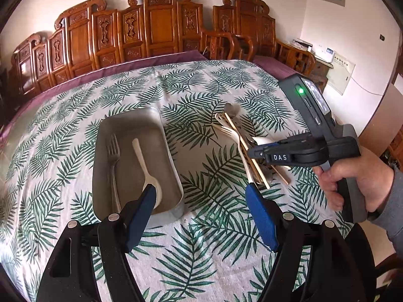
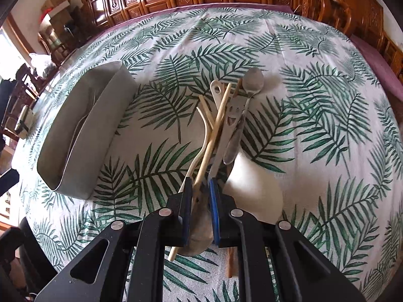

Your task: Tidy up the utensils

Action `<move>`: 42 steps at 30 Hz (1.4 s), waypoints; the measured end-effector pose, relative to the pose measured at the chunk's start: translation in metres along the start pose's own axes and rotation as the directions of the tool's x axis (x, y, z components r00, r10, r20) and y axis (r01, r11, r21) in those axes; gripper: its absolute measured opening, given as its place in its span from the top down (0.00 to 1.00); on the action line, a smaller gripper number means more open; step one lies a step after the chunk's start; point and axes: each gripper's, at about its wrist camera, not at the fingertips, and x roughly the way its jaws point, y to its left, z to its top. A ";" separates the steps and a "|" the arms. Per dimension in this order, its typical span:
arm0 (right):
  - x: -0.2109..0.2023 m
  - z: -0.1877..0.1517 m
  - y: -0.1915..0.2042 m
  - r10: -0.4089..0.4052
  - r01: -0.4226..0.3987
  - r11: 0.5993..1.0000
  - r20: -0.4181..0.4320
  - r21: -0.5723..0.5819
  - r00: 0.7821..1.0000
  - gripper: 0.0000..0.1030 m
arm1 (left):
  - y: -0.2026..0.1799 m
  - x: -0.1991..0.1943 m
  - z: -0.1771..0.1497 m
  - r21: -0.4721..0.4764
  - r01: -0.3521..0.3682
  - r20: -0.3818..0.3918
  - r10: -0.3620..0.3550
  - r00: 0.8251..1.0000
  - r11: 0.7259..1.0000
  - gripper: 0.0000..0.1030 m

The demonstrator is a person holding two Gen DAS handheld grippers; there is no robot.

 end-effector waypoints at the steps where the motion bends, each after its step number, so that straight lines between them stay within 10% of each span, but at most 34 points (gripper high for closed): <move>1: 0.000 0.000 0.000 -0.002 0.002 1.000 -0.004 0.000 1.000 0.92 | 0.000 0.001 0.002 -0.002 0.001 0.000 -0.001 1.000 1.000 0.32; 21: -0.064 -0.040 -0.031 0.054 -0.058 0.998 0.114 0.033 0.992 0.94 | -0.039 0.071 0.025 0.005 0.043 -0.081 -0.042 0.996 0.999 0.33; 31: -0.067 -0.048 -0.053 0.039 -0.044 0.998 0.125 0.040 0.991 0.94 | -0.050 0.122 0.046 -0.009 0.059 -0.149 -0.060 0.987 0.998 0.63; 42: -0.060 -0.055 -0.062 0.037 -0.043 0.998 0.111 0.054 0.993 0.94 | -0.059 0.162 0.053 -0.011 0.064 -0.200 -0.065 0.978 0.998 0.74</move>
